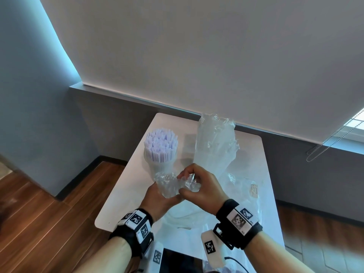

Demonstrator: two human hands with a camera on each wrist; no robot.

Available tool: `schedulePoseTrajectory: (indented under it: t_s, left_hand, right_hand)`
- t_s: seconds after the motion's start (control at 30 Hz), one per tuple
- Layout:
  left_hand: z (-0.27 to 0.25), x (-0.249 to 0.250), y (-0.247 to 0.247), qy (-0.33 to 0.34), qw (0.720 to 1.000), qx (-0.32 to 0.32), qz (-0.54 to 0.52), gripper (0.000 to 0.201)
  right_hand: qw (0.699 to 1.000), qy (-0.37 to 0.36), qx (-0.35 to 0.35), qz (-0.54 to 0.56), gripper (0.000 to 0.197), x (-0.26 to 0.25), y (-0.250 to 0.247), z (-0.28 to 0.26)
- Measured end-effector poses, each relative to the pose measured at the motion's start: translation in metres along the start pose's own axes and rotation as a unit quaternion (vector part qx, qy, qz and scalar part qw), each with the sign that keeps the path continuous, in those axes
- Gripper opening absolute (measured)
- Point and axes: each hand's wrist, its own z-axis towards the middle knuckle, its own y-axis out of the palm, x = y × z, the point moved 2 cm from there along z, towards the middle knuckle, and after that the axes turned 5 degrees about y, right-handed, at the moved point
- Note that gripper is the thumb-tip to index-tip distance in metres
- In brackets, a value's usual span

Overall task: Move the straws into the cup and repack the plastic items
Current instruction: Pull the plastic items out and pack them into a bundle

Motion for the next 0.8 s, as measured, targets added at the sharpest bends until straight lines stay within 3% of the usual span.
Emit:
schedulePoseTrajectory:
  t_s: [0.2,0.27,0.4,0.57,0.7,0.8]
  left_hand:
    - [0.001,-0.001,0.002,0.002,1.000,-0.002,0.006,0.049]
    - [0.002,-0.005,0.002,0.000,1.000,-0.006,0.012,0.056]
    - [0.004,-0.012,-0.001,-0.017,0.999,0.004,0.040,0.053]
    - [0.006,-0.009,0.001,-0.010,0.998,-0.012,0.054,0.049]
    - [0.005,-0.011,0.001,-0.021,0.997,-0.013,0.070,0.059]
    - [0.003,-0.008,0.000,-0.027,0.997,0.004,0.075,0.045]
  right_hand:
    - [1.000,-0.008,0.007,-0.004,0.039,-0.002,0.001,-0.001]
    - [1.000,0.002,0.026,-0.010,0.033,0.000,0.002,-0.002]
    - [0.999,0.023,0.041,0.019,0.022,0.000,0.000,-0.003]
    - [0.998,0.023,0.033,0.045,0.033,-0.002,0.002,-0.004]
    - [0.997,0.030,0.058,0.032,0.018,0.004,0.001,-0.002]
    - [0.995,0.052,0.076,0.044,0.015,0.005,-0.002,-0.004]
